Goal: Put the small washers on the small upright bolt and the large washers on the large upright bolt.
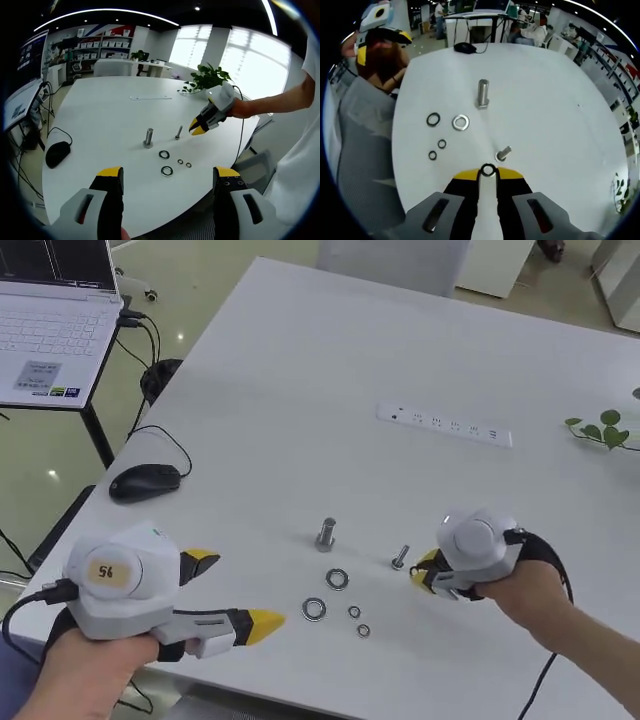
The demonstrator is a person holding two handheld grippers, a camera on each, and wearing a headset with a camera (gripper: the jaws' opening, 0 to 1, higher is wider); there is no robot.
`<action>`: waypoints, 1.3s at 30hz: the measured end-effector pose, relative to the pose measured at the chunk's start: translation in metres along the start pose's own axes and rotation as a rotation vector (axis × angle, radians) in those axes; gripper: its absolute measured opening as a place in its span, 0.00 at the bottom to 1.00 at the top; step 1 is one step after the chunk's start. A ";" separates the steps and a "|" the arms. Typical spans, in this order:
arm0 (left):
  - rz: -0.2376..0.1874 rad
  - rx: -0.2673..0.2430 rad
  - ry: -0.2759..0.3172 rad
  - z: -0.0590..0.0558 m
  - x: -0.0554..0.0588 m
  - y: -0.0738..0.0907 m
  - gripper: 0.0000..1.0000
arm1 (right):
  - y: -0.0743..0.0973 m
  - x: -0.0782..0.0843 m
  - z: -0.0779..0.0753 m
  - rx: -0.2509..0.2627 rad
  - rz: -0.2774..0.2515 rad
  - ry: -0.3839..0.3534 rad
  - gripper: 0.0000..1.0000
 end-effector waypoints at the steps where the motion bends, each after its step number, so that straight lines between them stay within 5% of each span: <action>1: 0.000 0.000 -0.001 0.000 0.000 0.000 0.72 | 0.001 -0.002 -0.001 0.004 0.001 0.004 0.14; 15: -0.005 -0.001 -0.003 0.001 -0.002 0.000 0.72 | 0.014 -0.024 -0.021 0.012 0.035 0.073 0.14; 39: -0.002 -0.017 0.016 0.005 0.001 0.003 0.72 | -0.004 -0.029 -0.029 -0.038 0.113 0.097 0.14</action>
Point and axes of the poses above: the centre of the closed fingertips' face, and the gripper's own axes: y roughly backward along the fingers, z roughly to its left, x roughly out of its underside, the point moved 8 cm from there along y, roughly backward along the fingers, and after that the axes turned 11 degrees about -x, right-handed, at the moved point
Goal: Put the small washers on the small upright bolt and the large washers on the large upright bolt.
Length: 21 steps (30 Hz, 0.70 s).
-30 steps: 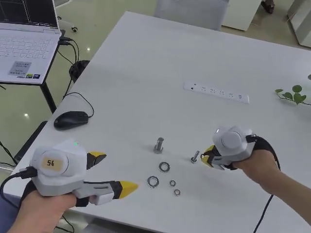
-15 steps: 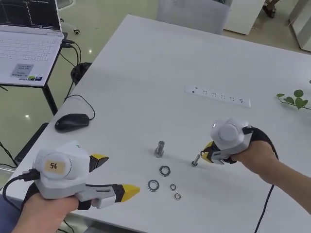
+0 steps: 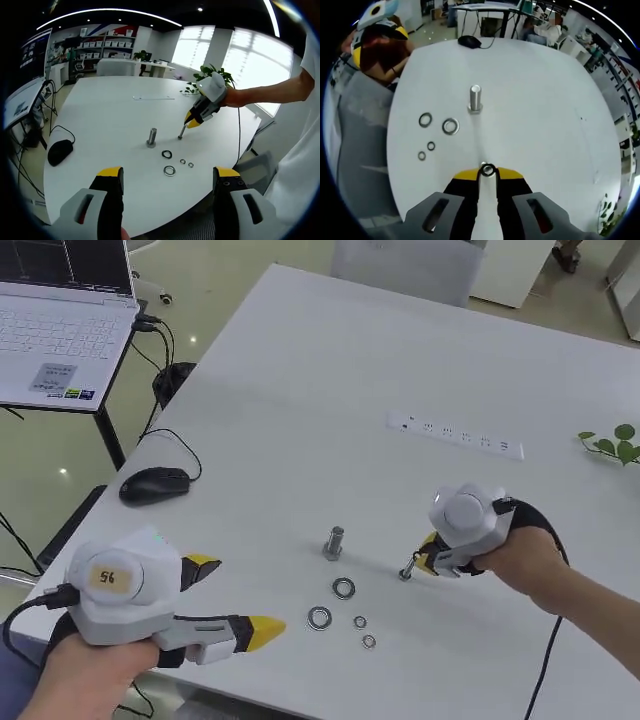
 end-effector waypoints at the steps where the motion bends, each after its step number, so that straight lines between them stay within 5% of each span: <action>1: -0.001 0.000 0.001 0.000 0.000 0.000 0.72 | 0.000 0.000 0.000 0.001 0.001 0.002 0.14; 21: 0.003 -0.001 0.005 0.003 0.000 -0.001 0.72 | -0.004 -0.001 -0.002 -0.005 0.010 0.003 0.14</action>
Point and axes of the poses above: the centre of the closed fingertips' face, and the gripper's own axes: y roughly backward along the fingers, z roughly to its left, x roughly out of its underside, the point moved 8 cm from there along y, roughly backward along the fingers, and after that the axes turned 11 degrees about -x, right-handed, at the moved point
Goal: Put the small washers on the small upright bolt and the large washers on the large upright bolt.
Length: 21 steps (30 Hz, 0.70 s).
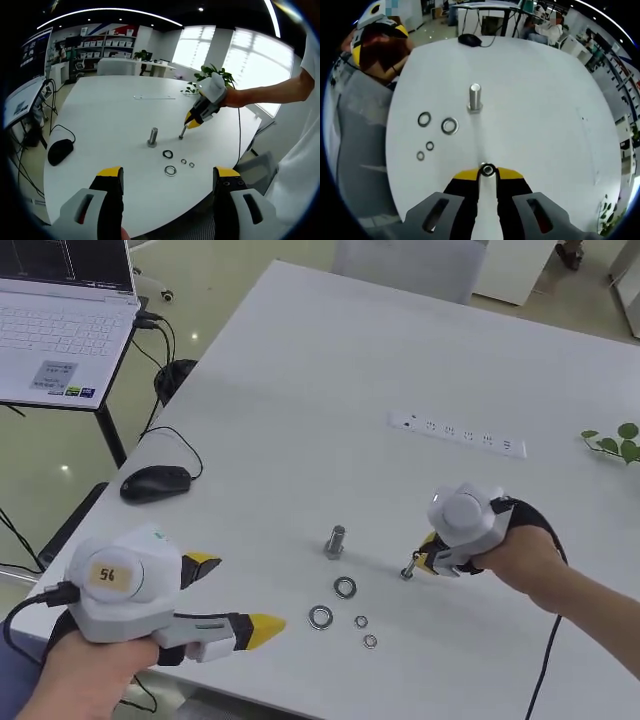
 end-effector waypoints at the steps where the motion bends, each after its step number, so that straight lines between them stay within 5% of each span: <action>1: 0.000 0.000 -0.001 0.000 0.000 0.000 0.72 | 0.000 0.000 0.000 0.000 0.001 0.000 0.14; 21: 0.004 -0.001 0.003 0.002 0.001 -0.002 0.72 | -0.003 0.000 -0.001 -0.009 0.013 -0.005 0.14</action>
Point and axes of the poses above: the centre of the closed fingertips' face, and the gripper's own axes: y roughly backward along the fingers, z roughly to its left, x roughly out of its underside, the point moved 8 cm from there along y, roughly backward along the fingers, and after that the axes turned 11 degrees about -x, right-handed, at the moved point
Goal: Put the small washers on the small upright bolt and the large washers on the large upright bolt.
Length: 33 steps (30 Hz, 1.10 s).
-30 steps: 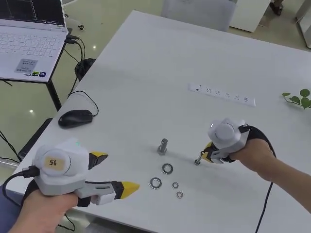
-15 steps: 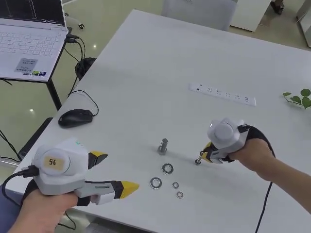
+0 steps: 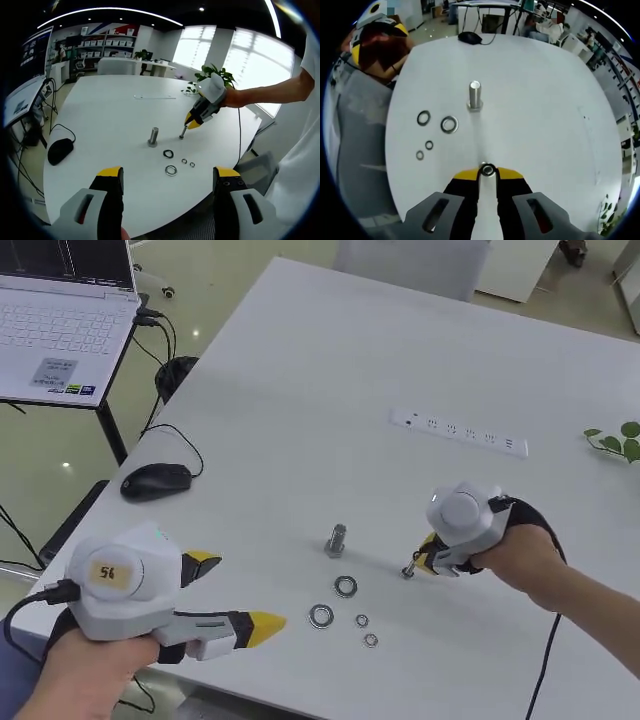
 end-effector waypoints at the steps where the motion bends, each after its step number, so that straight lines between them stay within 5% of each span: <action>1: 0.000 0.000 0.001 0.000 0.000 0.000 0.72 | 0.000 0.000 0.000 0.000 0.000 -0.002 0.14; 33: 0.010 -0.004 0.008 0.000 0.004 0.000 0.73 | -0.033 0.005 -0.004 -0.045 0.048 -0.016 0.14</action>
Point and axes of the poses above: the centre of the closed fingertips' face, and the gripper's own axes: y roughly backward along the fingers, z roughly to its left, x roughly out of its underside, the point moved 8 cm from there along y, roughly backward along the fingers, and after that the axes turned 11 degrees about -x, right-handed, at the moved point
